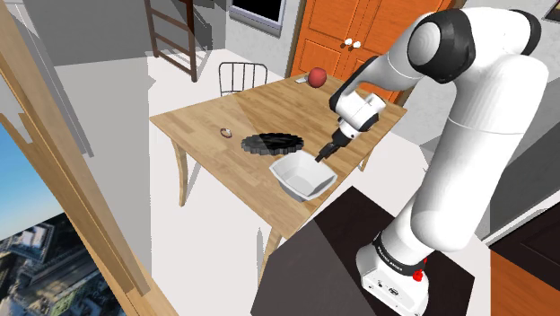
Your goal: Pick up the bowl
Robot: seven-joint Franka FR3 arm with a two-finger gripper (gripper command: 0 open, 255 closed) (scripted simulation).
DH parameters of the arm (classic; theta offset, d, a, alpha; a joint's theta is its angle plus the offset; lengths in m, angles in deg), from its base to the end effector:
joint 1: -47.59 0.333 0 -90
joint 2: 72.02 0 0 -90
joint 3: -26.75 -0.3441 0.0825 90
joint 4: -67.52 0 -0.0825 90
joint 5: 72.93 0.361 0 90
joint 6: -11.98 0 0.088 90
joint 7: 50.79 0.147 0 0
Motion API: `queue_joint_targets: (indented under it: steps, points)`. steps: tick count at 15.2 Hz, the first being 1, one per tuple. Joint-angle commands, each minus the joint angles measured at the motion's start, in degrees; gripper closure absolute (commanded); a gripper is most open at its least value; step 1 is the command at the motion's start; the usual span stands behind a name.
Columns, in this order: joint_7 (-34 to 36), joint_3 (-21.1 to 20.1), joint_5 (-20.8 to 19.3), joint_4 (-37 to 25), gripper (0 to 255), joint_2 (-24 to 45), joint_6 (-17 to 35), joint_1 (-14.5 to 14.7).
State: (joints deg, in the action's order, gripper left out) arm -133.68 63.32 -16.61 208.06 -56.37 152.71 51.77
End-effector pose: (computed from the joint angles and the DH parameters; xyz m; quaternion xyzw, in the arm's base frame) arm 0.3899 -0.2372 0.2062 -0.9802 -0.0266 -0.1214 0.1543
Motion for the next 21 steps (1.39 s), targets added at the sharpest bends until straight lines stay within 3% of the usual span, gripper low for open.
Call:
queue_joint_targets:
  steps: [1,2,3,12,21]
  points:
    - [-1.6,-0.9,2.1,-0.6,0,1.7,0.1,-0.5]
    - [-1.6,-0.9,2.1,-0.5,0,1.7,0.1,-0.5]
    - [-1.7,-0.9,2.2,-0.5,255,1.7,0.2,-0.6]
    - [-1.6,-0.9,2.1,-0.6,255,1.7,0.1,-0.5]
    - [7.9,3.3,-9.3,1.4,255,-7.1,-0.8,2.3]
